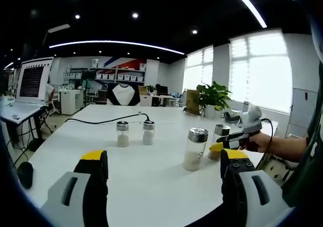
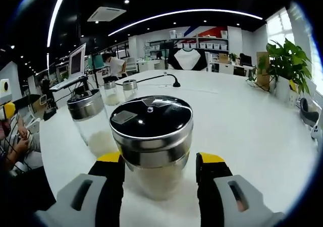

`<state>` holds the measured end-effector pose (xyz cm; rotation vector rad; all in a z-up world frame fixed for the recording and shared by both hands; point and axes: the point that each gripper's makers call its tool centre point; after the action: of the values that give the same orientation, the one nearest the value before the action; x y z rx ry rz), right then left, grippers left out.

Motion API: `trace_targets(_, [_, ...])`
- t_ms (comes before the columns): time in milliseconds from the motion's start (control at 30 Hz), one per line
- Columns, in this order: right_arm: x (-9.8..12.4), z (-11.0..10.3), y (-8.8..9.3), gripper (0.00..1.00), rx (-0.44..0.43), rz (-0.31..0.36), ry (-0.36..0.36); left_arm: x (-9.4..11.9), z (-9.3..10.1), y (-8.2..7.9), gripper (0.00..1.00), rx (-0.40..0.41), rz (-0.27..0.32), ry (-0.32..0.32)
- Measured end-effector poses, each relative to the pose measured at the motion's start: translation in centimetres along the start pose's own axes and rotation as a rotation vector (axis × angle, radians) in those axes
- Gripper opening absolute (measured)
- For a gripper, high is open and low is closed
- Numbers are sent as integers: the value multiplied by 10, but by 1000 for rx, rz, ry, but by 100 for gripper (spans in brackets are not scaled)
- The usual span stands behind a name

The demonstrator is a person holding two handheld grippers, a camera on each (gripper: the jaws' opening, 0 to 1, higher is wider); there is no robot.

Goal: Rotate the seasoning bottle until the label or dispensing opening points toward the visible target arrow and the bottle remains upright within the marked orientation range

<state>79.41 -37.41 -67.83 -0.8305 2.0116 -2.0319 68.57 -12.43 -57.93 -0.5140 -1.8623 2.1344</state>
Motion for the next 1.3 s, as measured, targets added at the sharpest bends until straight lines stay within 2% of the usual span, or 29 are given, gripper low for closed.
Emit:
trace_targets(233, [1, -2, -7, 58, 11, -7, -48, 0, 0, 0, 97, 2, 1, -1])
trace_targets(433, [10, -8, -4, 56, -32, -12, -6, 1, -2, -1, 97, 1, 5, -7])
trace_targets(600, [14, -7, -7, 55, -55, 22, 79, 2, -4, -2, 97, 10, 9, -18])
trace_targets(733, [14, -5, -10, 55, -109, 40, 164, 2, -4, -3, 97, 7, 11, -17])
trace_targets(967, [14, -3, -6, 54, -110, 40, 268, 2, 0, -2, 97, 10, 11, -6])
trace_targets(1167, [13, 3, -12, 54, -96, 58, 244, 2, -1, -3, 97, 6, 13, -7])
trace_targets(1300, [10, -1, -15, 54, -56, 42, 136, 3, -1, -3, 97, 8, 11, -7])
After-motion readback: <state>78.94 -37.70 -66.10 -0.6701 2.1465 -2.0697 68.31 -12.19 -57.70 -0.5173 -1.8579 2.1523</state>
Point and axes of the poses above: the point that each gripper's makers call its tool centre point, and the gripper's own axes: x roughly backward along the fingers, z roughly to its right, y roughly out of its underside, and after that the axes turned 12 degrees about z, right-handed
